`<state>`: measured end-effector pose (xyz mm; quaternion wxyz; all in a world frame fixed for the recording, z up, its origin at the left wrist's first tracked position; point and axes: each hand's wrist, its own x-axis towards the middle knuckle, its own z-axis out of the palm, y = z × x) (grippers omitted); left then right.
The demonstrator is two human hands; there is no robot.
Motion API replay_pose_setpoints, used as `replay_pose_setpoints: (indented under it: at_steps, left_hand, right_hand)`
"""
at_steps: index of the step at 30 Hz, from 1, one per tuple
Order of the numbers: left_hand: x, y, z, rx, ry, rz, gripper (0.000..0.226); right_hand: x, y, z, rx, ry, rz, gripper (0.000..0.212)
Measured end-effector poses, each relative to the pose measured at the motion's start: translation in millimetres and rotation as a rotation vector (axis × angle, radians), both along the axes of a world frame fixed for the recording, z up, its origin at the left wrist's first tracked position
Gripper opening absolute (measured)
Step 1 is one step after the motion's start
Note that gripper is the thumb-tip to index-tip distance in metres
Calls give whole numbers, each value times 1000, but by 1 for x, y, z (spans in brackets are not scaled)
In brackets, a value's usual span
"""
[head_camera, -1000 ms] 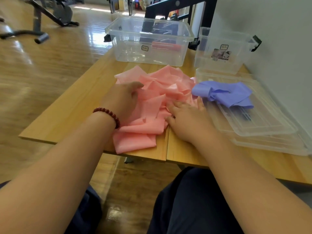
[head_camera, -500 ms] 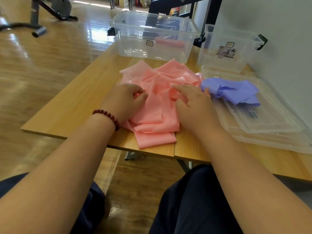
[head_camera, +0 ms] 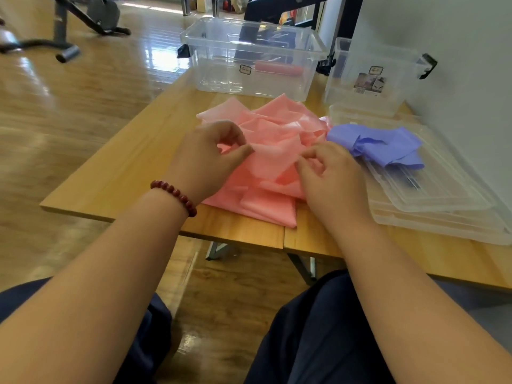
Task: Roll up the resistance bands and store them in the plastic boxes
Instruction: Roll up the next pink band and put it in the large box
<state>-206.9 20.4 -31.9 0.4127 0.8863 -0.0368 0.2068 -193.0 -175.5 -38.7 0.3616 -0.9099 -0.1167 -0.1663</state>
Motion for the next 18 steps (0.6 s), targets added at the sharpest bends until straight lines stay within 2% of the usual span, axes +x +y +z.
replay_pose_setpoints:
  at_steps: [1,4,5,6,8,10,12,14,15,17,18]
  left_hand:
    - [-1,-2,0,5,-16,-4,17]
    - [-4,-7,0,-22,-22,-8,18]
    - [-5,-8,1,-45,-27,-17,18]
    - [-6,-9,3,-68,-35,-28,18]
    - [-8,-10,6,-75,-39,-34,21]
    - [-8,-9,5,-59,-30,-21,19]
    - [-10,-10,4,-53,-21,-24,12]
    - [-11,-12,5,-58,-21,-33,9]
    - [-11,-12,5,-60,-21,-30,7]
    - [-12,-12,7,-68,2,-49,11]
    - [-11,-11,7,-72,43,-85,17]
  right_hand:
    - [-3,3,3,39,6,56,19]
    - [-12,11,8,92,150,241,56]
    - [-12,12,6,101,178,273,58]
    - [-13,13,6,121,178,290,48]
    - [-11,12,7,199,139,263,14]
    - [-11,10,10,287,97,213,15]
    - [-13,8,15,397,137,267,6]
    - [-16,9,14,378,232,325,25]
    - [-15,10,11,308,224,316,26]
    - [-13,11,9,274,124,222,9]
    - [-13,12,12,332,94,155,5]
